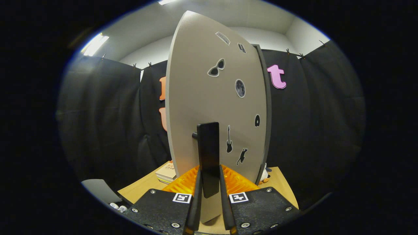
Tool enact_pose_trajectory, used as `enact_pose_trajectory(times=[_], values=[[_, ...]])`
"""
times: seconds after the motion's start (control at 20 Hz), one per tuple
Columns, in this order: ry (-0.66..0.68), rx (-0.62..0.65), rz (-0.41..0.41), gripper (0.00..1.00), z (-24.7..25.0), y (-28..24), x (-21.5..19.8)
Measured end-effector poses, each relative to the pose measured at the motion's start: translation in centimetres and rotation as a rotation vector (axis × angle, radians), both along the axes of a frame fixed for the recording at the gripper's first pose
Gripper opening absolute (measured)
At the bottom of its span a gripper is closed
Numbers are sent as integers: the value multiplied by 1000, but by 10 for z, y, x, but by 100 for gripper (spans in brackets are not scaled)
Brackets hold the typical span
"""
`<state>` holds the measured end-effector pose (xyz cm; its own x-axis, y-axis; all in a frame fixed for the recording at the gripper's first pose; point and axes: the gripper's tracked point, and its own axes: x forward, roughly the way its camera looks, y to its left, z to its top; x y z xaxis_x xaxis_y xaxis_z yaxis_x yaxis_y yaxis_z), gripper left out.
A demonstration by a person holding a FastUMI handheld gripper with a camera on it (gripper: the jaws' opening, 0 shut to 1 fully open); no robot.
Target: Open the shoe cabinet door, grab the shoes and put them into the shoe cabinet, then close the shoe cabinet door.
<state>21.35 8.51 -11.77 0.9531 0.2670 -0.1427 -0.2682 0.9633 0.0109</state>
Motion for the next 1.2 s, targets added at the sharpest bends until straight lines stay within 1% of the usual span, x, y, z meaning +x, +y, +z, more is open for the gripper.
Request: enact_pose_trajectory(times=[0.45,0.6,0.7,0.75,0.9,1.1,1.2], values=[[-7,-29,-9,27,-4,-31,-11],[3,-28,-45,28,-7,-43,-10],[14,-32,-67,24,-12,-50,-10],[20,-33,-81,24,-14,-55,-10],[30,-35,-142,24,-17,-71,-8],[40,-21,-192,23,-19,-83,-10],[33,-38,-228,23,-18,-93,-10]])
